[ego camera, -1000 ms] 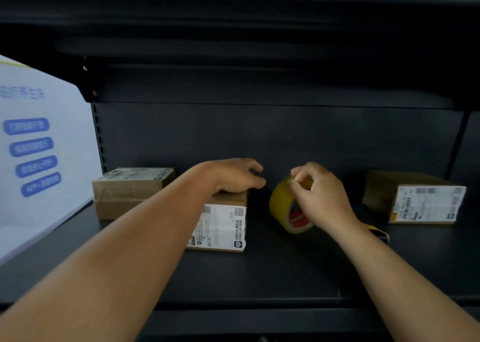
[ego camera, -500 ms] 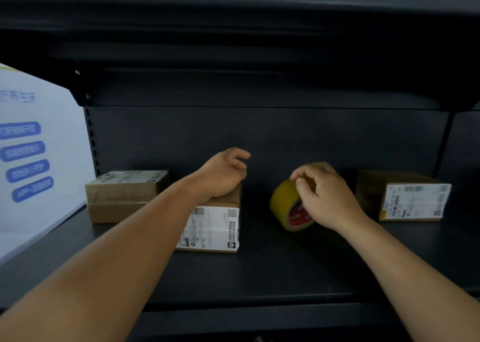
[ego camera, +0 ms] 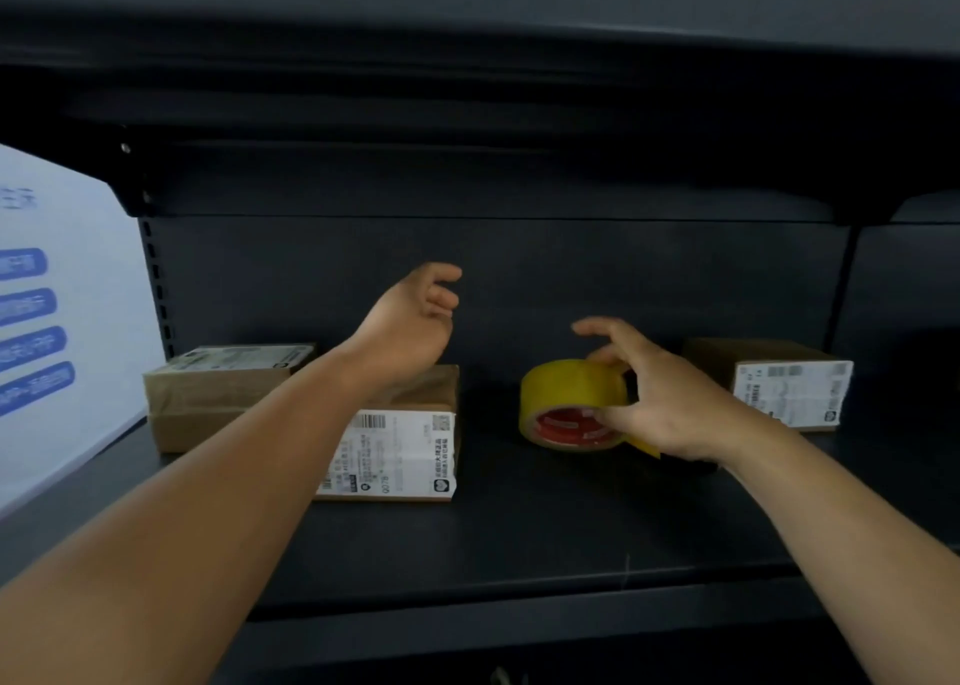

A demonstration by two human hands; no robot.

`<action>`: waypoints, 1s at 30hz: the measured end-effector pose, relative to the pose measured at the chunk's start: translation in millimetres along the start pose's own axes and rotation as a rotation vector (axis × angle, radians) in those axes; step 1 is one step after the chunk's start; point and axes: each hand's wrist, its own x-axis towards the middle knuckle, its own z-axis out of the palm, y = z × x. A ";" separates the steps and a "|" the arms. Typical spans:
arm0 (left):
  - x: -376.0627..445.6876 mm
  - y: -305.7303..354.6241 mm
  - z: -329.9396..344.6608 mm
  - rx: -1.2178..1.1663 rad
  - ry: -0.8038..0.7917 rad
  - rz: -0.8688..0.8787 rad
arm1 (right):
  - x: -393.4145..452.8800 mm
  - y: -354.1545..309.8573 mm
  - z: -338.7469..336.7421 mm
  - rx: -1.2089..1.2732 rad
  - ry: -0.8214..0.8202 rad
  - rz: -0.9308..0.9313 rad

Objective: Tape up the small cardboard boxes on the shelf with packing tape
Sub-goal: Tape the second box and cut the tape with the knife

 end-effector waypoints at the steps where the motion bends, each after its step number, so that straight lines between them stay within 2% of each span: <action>1: -1.7 0.2 -3.3 0.015 0.012 0.003 | -0.1 -1.0 1.8 -0.035 0.009 0.003; 4: -9.7 -3.7 -12.5 0.073 0.032 -0.022 | -1.4 -1.2 9.8 -0.137 0.017 0.024; 12: -40.7 -19.9 -35.9 0.282 -0.014 -0.189 | 0.5 -27.0 23.1 -0.482 -0.137 0.061; 13: -45.4 -20.8 -40.1 0.323 -0.012 -0.198 | 3.4 -34.3 25.4 -0.422 -0.132 0.060; 16: -56.2 -24.0 -43.8 0.401 -0.026 -0.234 | 10.0 -60.1 41.0 0.010 -0.086 0.028; 19: -62.4 -31.2 -39.5 0.327 -0.014 -0.259 | 18.0 -94.4 66.9 0.317 -0.084 0.037; 22: -63.9 -40.2 -35.2 0.140 0.121 -0.301 | 24.2 -120.7 87.7 0.501 -0.074 0.146; 24: -66.5 -47.8 -34.6 -0.069 0.169 -0.361 | 25.6 -126.8 96.8 0.538 -0.021 0.183; 27: -69.3 -58.9 -35.7 -0.340 0.143 -0.498 | 27.2 -125.4 102.3 0.602 0.058 0.252; 30: -70.6 -63.0 -39.1 -0.496 0.084 -0.591 | 28.4 -117.7 107.3 0.726 0.017 0.367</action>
